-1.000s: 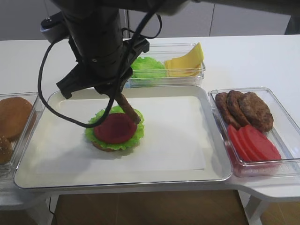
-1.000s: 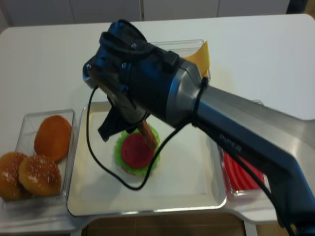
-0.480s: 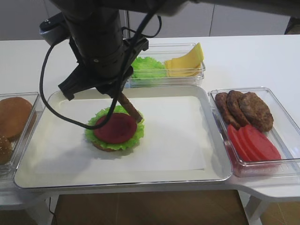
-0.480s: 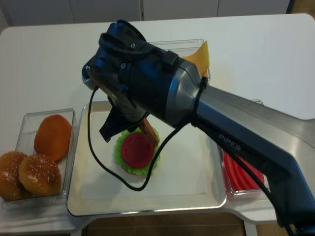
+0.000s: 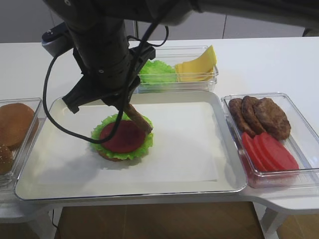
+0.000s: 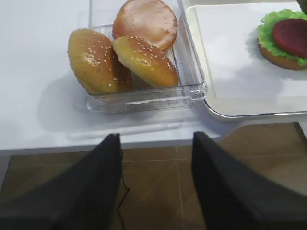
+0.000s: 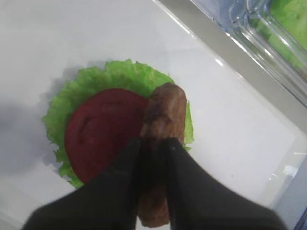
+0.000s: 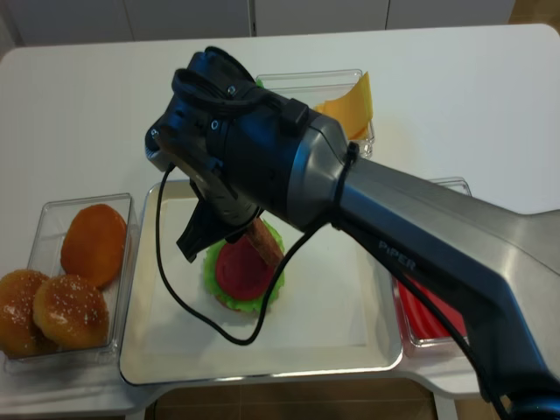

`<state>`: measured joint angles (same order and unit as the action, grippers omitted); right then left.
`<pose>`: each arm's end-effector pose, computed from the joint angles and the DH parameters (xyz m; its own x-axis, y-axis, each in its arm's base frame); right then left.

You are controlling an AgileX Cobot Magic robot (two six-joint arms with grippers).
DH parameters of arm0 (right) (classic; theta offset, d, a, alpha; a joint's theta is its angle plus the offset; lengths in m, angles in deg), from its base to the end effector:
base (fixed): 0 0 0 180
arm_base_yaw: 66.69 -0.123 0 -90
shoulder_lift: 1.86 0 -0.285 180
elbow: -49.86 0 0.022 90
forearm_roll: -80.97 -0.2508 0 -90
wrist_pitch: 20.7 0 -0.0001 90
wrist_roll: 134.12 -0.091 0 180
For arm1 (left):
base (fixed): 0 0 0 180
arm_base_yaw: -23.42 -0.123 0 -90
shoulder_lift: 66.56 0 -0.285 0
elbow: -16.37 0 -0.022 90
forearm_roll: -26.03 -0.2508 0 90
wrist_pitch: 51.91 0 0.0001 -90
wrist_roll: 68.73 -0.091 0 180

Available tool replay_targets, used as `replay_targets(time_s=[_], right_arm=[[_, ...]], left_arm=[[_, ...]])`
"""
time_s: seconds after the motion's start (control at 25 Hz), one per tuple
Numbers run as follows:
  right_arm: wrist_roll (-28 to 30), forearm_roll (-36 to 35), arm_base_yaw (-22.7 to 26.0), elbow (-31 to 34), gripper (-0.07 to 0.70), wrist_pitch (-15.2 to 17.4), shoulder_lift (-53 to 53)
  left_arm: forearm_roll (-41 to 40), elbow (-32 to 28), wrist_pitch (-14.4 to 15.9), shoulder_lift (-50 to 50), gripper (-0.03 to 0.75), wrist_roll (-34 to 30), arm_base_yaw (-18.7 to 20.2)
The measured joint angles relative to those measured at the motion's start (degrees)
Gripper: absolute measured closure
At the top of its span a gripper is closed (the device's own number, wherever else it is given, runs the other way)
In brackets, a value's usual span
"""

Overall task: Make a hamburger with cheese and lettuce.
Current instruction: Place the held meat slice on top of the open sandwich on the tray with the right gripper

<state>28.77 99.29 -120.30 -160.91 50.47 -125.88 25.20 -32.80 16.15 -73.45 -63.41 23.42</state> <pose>0.2803 0.3347 0.2836 -0.6955 -0.6364 -0.3334 -0.5965 0.7702 -0.2257 -0.0119 0.0012 0.2643 -0.5578 -0.0873 -0.8254 -0.0601 0.9961 -0.0648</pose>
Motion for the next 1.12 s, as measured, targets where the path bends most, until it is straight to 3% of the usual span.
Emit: replay_targets(time_s=[0.52,0.84,1.12], right_arm=[[0.46,-0.10,0.00,-0.08,0.514,0.00,0.00],[0.46,-0.33,0.00,-0.08,0.372,0.00,0.00],[0.46,-0.89,0.00,-0.08,0.351,0.00,0.00]], left_arm=[[0.00,0.00,0.00,0.00,0.358,0.00,0.00],[0.00,0.00,0.00,0.00,0.358,0.00,0.00],[0.00,0.00,0.00,0.00,0.358,0.00,0.00]])
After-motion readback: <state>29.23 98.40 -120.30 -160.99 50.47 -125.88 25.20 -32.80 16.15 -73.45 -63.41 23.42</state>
